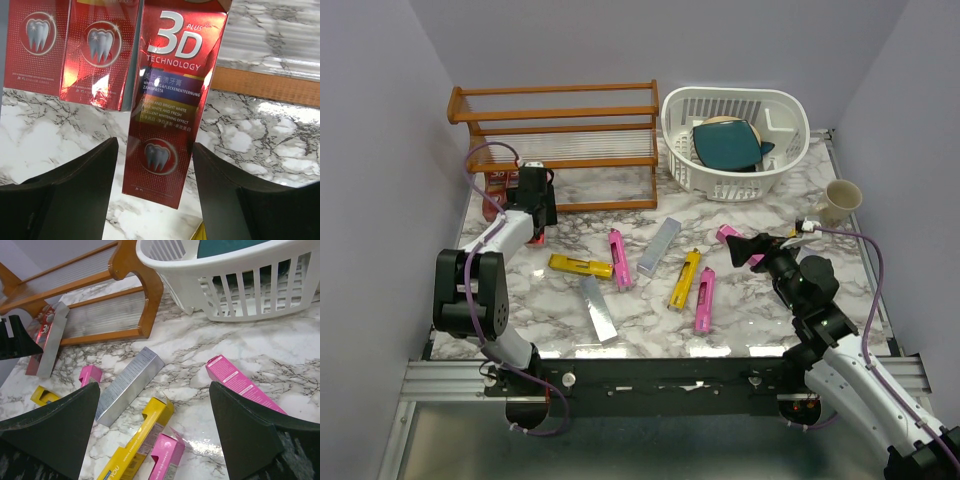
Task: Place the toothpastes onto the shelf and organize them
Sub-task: Place the toothpaste on the shelf.
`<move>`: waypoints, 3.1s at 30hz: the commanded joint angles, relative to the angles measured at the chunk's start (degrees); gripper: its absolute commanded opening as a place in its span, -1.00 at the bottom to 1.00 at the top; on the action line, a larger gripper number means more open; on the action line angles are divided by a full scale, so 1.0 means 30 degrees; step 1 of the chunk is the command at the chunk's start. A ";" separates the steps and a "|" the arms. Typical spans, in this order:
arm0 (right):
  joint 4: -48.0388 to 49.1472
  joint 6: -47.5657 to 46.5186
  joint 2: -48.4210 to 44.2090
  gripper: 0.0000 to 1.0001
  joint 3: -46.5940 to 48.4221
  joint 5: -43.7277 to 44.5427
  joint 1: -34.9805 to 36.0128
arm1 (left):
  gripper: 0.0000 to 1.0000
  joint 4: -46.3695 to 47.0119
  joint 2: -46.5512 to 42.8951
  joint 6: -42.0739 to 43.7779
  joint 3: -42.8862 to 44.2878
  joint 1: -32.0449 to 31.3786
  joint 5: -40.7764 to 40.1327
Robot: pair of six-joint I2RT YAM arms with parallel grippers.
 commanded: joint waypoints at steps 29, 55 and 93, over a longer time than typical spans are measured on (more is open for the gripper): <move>0.0647 0.0010 0.0036 0.98 -0.0167 -0.0418 -0.0064 | 0.60 0.7829 -0.8369 -1.9077 -1.1583 0.1973 0.1236; 0.0911 0.0010 0.0416 0.98 -0.0255 -0.0477 -0.0035 | 0.28 1.2578 -0.4325 -1.9223 -0.9563 0.2472 0.2966; 0.1087 0.0009 0.0476 0.98 -0.0314 -0.0565 -0.0035 | 0.68 0.3070 -0.7022 -0.5695 -0.4821 -0.2678 -0.1510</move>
